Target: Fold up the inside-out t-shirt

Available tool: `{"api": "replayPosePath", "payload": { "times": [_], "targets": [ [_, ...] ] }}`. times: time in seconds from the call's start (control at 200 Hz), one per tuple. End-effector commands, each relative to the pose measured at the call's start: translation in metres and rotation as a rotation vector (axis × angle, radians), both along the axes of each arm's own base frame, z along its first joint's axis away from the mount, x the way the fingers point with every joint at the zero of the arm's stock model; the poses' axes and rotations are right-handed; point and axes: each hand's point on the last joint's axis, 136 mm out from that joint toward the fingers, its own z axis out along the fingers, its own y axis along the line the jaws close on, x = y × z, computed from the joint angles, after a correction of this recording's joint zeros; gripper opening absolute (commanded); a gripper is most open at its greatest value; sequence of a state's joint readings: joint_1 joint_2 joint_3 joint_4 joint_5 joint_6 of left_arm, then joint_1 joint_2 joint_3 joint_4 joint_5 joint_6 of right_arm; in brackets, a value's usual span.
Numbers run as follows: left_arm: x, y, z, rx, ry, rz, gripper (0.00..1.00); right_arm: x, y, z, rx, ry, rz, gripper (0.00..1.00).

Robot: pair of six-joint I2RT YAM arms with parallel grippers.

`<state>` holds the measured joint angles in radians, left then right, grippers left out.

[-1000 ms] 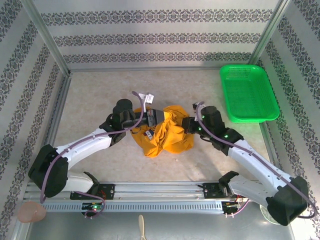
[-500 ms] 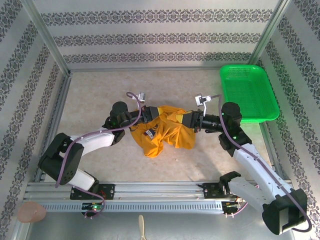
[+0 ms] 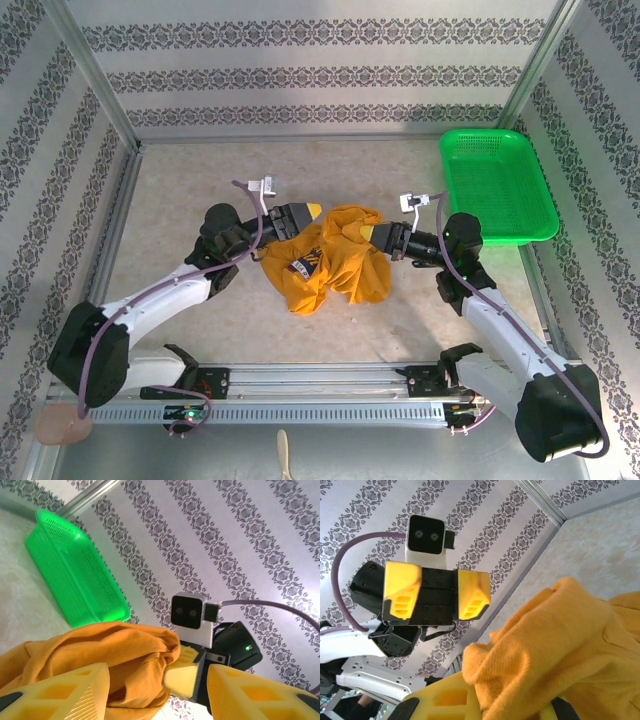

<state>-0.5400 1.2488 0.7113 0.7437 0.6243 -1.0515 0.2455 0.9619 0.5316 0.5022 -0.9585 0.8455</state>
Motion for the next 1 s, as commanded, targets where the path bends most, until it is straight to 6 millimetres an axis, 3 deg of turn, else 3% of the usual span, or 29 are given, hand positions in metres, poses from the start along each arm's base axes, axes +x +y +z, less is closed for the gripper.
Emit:
{"api": "replayPosePath", "payload": {
  "times": [0.0,0.13,0.3,0.654,0.784,0.949,0.999],
  "targets": [
    [-0.011,-0.007,0.004,-0.004,-0.009,-0.006,0.53,-0.001,-0.002,0.014,0.028,-0.064,-0.008,0.0],
    [-0.023,-0.033,0.015,0.002,-0.034,-0.077,0.51,-0.001,-0.003,0.016,0.033,-0.068,-0.011,0.0],
    [-0.014,-0.054,-0.002,0.012,-0.005,-0.088,0.5,-0.001,-0.004,0.019,0.039,-0.073,-0.015,0.0],
    [-0.001,-0.061,-0.018,0.03,0.003,-0.064,0.49,0.0,-0.004,0.016,0.038,-0.063,-0.02,0.0],
    [-0.004,-0.067,-0.013,0.013,-0.002,-0.094,0.39,0.002,-0.004,0.014,0.037,-0.059,-0.025,0.0],
    [-0.006,-0.074,-0.006,-0.019,-0.013,-0.127,0.37,0.004,-0.005,0.013,0.038,-0.053,-0.032,0.0],
    [-0.007,-0.076,-0.004,-0.022,-0.015,-0.131,0.32,0.004,-0.005,0.012,0.037,-0.05,-0.034,0.0]
  ]
}}
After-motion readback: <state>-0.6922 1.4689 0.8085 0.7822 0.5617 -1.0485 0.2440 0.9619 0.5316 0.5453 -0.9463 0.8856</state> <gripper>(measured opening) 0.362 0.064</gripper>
